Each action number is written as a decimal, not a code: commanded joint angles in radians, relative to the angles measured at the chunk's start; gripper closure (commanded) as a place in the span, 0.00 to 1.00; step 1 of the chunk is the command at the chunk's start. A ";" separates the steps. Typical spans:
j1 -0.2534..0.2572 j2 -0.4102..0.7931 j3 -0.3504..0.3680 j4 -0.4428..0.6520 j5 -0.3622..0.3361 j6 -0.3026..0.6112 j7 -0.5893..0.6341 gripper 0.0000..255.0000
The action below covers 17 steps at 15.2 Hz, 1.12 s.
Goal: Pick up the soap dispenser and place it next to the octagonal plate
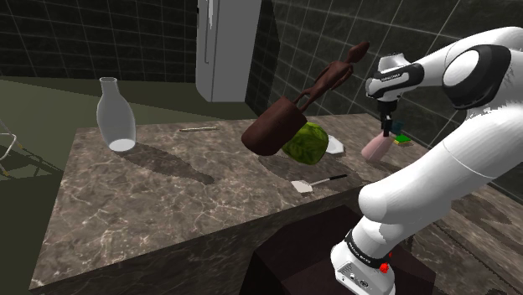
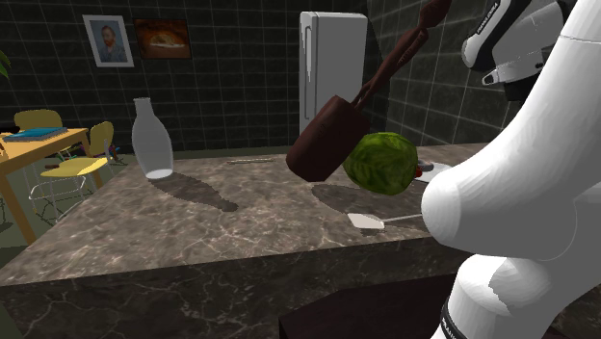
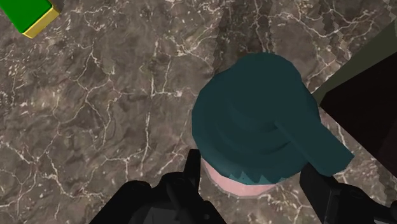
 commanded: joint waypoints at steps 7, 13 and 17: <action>-0.001 0.002 -0.001 -0.003 -0.001 0.006 0.001 0.00; 0.006 -0.007 0.009 0.019 0.005 -0.027 -0.001 0.00; 0.023 -0.024 0.036 0.086 0.022 -0.119 -0.006 0.00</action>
